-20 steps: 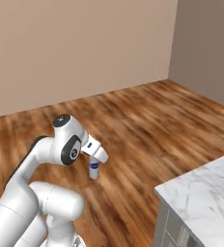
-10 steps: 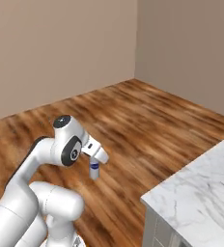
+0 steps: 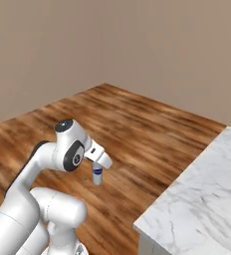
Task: Place the drinks on the dining counter in a tight cluster.
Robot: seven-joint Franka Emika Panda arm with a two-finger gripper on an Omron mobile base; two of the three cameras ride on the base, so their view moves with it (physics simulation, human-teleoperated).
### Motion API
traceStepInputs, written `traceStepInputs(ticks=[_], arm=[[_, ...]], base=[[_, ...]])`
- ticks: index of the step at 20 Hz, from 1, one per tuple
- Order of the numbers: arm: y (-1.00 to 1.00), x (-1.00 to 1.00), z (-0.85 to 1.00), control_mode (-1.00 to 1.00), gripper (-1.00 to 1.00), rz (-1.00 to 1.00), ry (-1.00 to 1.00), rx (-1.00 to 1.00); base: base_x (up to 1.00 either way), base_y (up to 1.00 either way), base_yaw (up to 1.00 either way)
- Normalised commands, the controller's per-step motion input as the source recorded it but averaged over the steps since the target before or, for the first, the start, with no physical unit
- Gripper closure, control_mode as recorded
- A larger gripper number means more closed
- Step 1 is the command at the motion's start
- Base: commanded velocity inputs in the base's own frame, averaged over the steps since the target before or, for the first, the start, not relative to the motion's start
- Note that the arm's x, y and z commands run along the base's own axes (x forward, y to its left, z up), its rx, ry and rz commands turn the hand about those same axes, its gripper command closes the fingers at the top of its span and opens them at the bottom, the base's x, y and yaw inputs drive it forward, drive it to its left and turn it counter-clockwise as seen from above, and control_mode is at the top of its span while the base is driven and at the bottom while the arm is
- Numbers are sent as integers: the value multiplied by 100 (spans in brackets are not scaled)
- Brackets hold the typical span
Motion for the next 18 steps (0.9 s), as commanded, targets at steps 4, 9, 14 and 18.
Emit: traceStepInputs(ticks=[4,9,14,18], arm=[[0,0,0,100,100,0,0,0],[0,0,0,100,100,0,0,0],[0,0,0,100,100,0,0,0],[0,0,0,100,100,0,0,0]], base=[[76,27,-32],[77,31,-32],[66,25,-44],[49,26,-62]])
